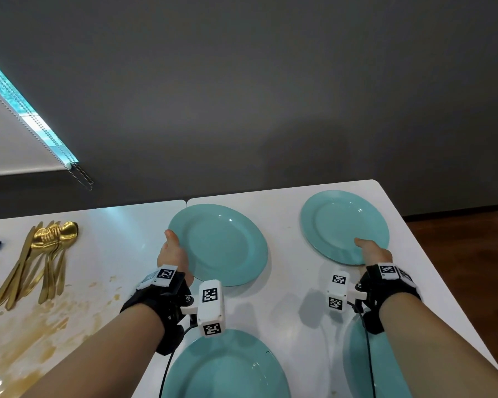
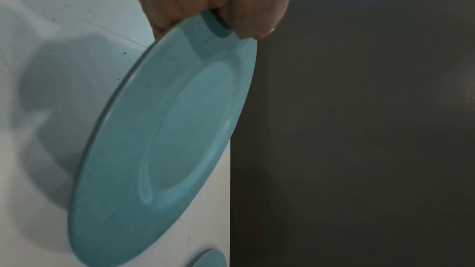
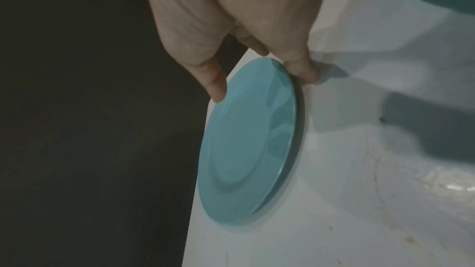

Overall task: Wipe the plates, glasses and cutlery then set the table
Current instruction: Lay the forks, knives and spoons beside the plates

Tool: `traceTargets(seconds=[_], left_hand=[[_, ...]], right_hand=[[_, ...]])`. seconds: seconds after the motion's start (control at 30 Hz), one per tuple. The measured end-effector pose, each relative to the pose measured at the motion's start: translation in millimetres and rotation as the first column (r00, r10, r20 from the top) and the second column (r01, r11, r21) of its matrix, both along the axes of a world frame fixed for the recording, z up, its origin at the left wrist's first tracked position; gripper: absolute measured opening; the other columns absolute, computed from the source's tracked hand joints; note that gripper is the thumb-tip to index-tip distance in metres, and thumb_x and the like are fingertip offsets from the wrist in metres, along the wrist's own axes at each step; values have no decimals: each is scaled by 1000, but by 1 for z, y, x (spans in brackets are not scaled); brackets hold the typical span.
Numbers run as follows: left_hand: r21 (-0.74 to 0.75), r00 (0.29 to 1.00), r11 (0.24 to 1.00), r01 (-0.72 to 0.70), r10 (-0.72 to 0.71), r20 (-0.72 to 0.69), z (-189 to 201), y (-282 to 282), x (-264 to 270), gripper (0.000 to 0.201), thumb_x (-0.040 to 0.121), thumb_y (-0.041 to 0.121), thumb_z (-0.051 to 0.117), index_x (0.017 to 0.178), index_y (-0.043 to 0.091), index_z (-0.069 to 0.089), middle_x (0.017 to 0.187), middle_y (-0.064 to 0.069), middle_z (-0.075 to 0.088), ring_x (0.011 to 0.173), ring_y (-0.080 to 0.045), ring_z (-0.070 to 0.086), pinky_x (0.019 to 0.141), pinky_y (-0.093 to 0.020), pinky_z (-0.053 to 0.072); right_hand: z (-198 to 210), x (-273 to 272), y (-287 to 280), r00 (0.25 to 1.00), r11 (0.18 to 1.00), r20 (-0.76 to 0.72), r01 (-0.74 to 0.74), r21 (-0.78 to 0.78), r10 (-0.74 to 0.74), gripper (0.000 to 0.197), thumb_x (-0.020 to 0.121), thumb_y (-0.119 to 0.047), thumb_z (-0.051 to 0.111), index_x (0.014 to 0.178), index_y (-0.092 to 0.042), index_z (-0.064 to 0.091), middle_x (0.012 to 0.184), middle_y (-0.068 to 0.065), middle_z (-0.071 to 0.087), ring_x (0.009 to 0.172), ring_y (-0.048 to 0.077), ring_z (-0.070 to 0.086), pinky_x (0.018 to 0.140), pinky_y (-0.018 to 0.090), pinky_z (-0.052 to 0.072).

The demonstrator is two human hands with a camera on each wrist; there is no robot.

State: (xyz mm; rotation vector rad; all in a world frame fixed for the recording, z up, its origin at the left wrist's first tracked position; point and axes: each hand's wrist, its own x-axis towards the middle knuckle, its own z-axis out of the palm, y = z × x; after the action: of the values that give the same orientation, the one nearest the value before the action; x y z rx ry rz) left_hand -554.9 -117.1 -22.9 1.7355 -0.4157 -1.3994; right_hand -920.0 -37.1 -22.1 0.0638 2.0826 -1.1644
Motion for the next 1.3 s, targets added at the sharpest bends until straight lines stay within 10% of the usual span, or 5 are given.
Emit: traceTargets(seconds=[0.33, 0.47, 0.77, 0.9, 1.3], left_hand=[[29, 994, 994, 103, -104, 25, 0, 12, -4, 71, 87, 69, 27, 130, 17, 50, 128, -7, 56, 115, -36, 56, 99, -55, 44], [20, 996, 996, 92, -92, 8, 7, 24, -1, 63, 89, 67, 33, 119, 17, 56, 115, -7, 62, 105, -33, 61, 94, -56, 47], [53, 994, 992, 112, -111, -16, 31, 38, 27, 64, 89, 67, 30, 108, 10, 50, 93, -10, 60, 82, -29, 59, 73, -37, 48], [105, 994, 989, 107, -108, 6, 31, 43, 54, 83, 89, 69, 23, 142, 7, 33, 139, -18, 46, 117, -35, 54, 98, -45, 42], [61, 995, 994, -95, 97, -37, 28, 59, 102, 73, 94, 61, 23, 134, 3, 42, 130, -21, 54, 99, -32, 56, 87, -41, 46]], right_hand=[[12, 120, -17, 799, 801, -57, -595, 72, 599, 37, 95, -23, 47, 121, 2, 53, 123, 23, 56, 110, 34, 55, 97, 39, 42], [15, 149, -11, 824, 887, 331, -436, -150, 461, 18, 97, -14, 43, 88, -1, 53, 80, 17, 58, 69, 30, 57, 65, 44, 51], [13, 177, -14, 798, 912, 451, -296, -285, 400, 18, 99, -10, 40, 93, -3, 55, 84, 15, 63, 72, 27, 61, 52, 36, 57], [6, 188, -18, 808, 921, 455, -268, -284, 375, 17, 99, -9, 38, 106, -5, 53, 87, 15, 63, 78, 29, 62, 61, 46, 57], [-5, 203, -44, 843, 950, 466, -152, -274, 269, 31, 100, -16, 39, 129, -6, 47, 123, 22, 59, 102, 39, 60, 70, 62, 52]])
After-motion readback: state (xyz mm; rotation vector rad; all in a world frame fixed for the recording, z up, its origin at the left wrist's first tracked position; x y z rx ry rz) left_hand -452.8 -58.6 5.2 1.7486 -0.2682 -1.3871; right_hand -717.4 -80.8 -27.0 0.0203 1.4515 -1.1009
